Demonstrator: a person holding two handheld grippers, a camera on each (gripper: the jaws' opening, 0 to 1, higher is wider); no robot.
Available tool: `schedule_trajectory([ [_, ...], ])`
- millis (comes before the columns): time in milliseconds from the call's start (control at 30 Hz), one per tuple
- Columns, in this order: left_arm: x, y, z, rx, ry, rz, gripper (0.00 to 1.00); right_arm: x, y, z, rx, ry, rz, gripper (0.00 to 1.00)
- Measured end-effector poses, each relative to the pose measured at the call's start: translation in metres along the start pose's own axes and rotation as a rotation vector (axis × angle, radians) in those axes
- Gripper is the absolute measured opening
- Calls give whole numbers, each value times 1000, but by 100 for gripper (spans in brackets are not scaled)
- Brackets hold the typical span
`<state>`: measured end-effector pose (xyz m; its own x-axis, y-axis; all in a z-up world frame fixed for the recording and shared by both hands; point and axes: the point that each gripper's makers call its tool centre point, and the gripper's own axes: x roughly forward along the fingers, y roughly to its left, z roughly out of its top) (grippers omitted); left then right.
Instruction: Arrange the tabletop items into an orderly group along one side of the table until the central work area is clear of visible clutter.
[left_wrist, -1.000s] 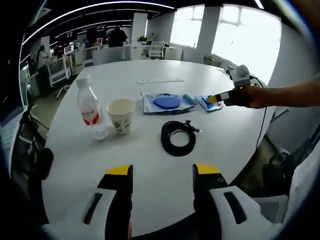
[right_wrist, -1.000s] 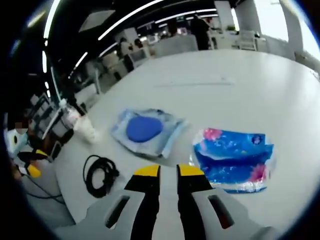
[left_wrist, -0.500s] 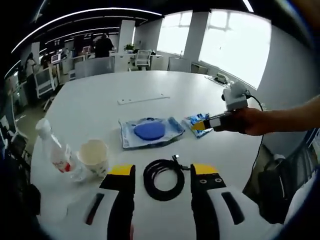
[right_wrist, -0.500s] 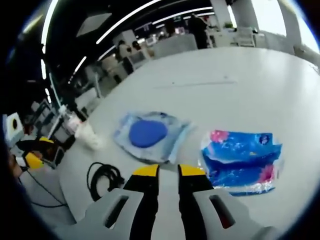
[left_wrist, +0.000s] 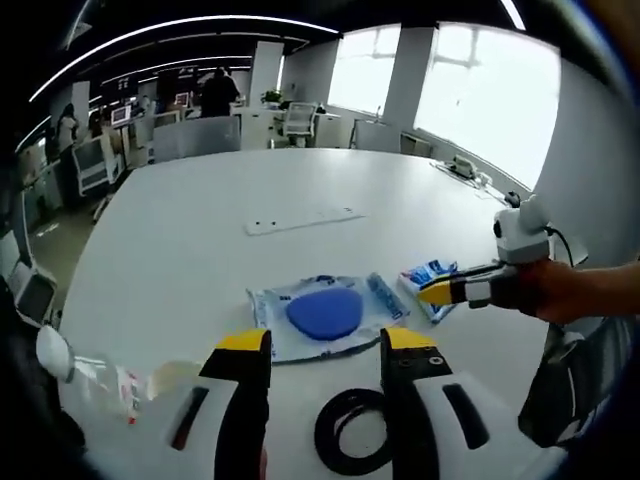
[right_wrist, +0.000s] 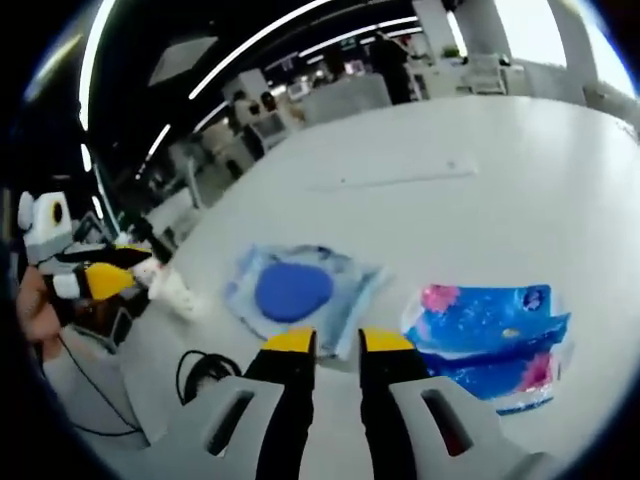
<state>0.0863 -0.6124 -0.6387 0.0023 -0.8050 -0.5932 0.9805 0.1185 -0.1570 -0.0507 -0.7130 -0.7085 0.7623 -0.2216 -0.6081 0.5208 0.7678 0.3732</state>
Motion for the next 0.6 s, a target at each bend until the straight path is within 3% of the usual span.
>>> schedule_trajectory([
  [200,23,22,3,-28,39,17,44,8,1,-1,16,19,18,19],
  [467,54,55,8,4,108,49,43,17,0,-4,24,34,23,20],
  [600,70,61,6,0,144,43,42,22,-2,-1,31,33,24,20],
])
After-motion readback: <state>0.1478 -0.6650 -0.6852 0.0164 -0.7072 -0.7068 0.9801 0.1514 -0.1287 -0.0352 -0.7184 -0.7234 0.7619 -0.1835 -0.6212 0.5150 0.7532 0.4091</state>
